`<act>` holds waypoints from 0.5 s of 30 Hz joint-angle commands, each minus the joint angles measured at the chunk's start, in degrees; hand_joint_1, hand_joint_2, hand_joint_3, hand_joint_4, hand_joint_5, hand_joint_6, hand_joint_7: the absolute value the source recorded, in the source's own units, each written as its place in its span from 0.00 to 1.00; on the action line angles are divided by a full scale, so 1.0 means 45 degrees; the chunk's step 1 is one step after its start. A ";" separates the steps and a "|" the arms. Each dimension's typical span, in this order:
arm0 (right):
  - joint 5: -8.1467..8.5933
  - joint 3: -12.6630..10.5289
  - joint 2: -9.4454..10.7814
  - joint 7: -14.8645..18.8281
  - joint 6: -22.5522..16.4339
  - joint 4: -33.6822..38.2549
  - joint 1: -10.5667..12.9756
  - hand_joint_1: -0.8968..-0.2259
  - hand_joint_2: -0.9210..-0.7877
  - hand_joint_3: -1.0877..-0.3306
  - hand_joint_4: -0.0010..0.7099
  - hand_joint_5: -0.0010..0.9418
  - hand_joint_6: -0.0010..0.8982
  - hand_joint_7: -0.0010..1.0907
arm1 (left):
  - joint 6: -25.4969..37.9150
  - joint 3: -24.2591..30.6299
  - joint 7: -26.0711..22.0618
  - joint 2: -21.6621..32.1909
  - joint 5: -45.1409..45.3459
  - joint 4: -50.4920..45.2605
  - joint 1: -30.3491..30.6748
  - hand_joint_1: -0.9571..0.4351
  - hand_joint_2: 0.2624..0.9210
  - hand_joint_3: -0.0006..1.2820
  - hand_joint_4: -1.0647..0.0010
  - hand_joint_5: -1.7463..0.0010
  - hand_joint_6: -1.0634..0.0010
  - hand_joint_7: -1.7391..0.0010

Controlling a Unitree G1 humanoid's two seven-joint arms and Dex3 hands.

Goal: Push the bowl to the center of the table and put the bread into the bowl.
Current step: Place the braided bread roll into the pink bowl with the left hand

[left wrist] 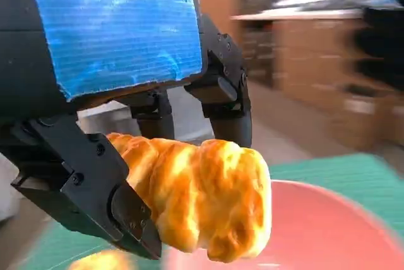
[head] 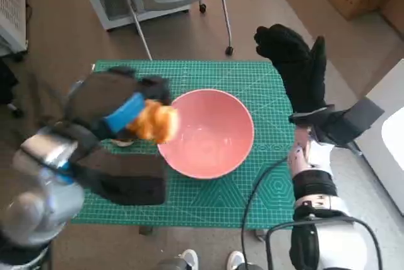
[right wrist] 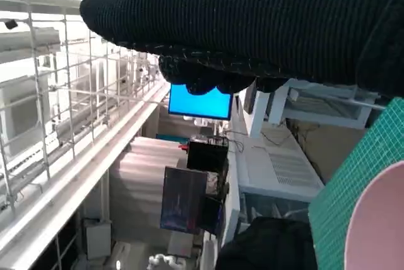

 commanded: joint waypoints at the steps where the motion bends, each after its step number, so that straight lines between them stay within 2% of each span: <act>1: 0.0096 -0.0096 -0.0128 0.0192 0.0186 0.0126 0.0294 0.30 0.00 0.58 0.29 0.00 0.39 0.00 | -0.0775 -0.0598 0.0214 -0.0999 -0.0015 0.1684 -0.0897 0.69 0.99 0.04 0.35 0.32 0.36 0.37; 7: 0.0089 -0.0057 -0.0274 0.0216 -0.0017 -0.0014 0.0462 0.30 0.00 0.56 0.28 0.00 0.39 0.01 | -0.1349 -0.1176 0.0372 -0.1859 0.0382 0.3417 -0.1508 0.69 0.99 0.03 0.32 0.29 0.34 0.43; 15: -0.0002 0.0052 -0.0417 0.0093 -0.0342 -0.0211 0.0688 0.35 0.00 0.51 0.27 0.00 0.38 0.00 | -0.1842 -0.1611 0.0663 -0.2615 0.0718 0.5108 -0.1850 0.69 0.99 0.04 0.35 0.28 0.34 0.43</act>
